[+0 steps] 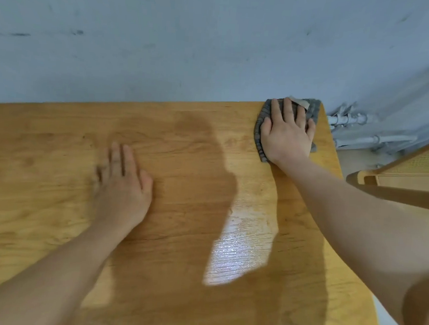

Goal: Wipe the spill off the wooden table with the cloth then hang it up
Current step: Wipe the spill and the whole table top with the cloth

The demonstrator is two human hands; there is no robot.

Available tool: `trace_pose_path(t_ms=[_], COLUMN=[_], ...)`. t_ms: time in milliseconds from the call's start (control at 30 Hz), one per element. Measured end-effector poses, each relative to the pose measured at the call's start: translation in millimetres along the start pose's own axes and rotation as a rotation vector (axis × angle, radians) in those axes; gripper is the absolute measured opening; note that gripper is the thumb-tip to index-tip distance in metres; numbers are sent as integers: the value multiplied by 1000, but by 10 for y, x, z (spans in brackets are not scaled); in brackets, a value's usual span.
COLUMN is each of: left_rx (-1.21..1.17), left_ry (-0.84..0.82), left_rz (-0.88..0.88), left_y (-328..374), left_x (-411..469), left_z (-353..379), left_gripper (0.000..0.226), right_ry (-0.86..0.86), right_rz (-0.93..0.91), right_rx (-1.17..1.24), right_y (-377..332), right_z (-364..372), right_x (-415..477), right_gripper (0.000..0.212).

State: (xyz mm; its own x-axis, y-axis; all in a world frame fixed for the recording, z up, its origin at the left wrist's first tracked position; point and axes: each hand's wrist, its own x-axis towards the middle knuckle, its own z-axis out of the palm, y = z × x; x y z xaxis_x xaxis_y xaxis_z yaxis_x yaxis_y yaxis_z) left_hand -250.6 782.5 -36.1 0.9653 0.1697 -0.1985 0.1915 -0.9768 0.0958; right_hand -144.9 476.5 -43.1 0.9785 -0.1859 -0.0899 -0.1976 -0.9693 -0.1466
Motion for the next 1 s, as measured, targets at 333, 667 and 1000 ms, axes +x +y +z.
trace_pose_path(t_ms=[333,667,1000], left_rx=[-60,-101,-126], left_ry=[-43,-98,-33], left_rz=[571,544,548], left_y=[1568,1576,1582], left_x=[-611,-614,-635], left_z=[298,285,270], left_gripper=[64,65,64], right_ry=[-36,2,-68], right_rz=[171,389,243], right_rx=[74,129,2], right_y=[632,674,532], right_z=[-189,-172,7], right_x=[293,-440,-2162], right_gripper=[61,62,58])
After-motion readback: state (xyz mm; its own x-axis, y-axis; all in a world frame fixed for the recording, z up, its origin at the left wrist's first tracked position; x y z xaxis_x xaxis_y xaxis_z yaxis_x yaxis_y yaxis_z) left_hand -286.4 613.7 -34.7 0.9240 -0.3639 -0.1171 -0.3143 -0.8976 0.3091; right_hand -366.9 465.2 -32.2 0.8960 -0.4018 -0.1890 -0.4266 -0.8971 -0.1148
